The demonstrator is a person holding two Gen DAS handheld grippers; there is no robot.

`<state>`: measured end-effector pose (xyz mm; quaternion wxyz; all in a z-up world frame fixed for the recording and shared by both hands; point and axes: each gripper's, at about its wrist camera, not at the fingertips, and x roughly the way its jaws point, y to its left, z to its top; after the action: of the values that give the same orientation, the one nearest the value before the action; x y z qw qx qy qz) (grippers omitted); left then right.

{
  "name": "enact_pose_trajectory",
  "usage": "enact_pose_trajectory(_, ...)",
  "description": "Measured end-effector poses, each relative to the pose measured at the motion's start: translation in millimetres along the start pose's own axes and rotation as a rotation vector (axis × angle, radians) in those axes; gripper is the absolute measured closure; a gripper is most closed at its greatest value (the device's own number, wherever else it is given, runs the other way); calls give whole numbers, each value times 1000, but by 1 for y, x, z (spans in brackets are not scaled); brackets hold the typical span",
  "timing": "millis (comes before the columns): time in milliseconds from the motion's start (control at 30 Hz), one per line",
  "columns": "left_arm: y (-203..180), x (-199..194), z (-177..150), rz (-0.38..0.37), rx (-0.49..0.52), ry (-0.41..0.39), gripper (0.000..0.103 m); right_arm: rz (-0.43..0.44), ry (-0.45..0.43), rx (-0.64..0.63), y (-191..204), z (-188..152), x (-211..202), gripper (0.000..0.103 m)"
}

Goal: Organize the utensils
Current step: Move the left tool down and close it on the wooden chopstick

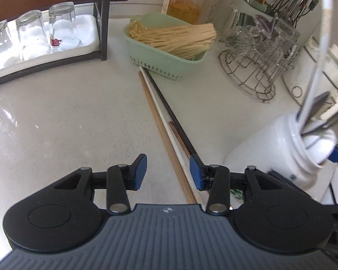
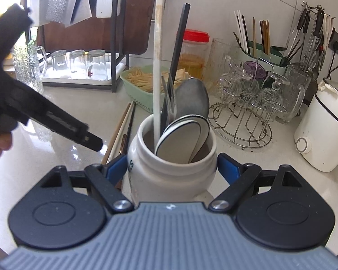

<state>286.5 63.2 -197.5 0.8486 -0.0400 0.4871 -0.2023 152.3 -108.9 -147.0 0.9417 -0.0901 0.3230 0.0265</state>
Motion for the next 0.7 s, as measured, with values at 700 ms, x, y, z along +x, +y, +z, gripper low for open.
enact_pose_trajectory(700,-20,38,11,135,163,56,91,-5,11,-7,1,0,1,14)
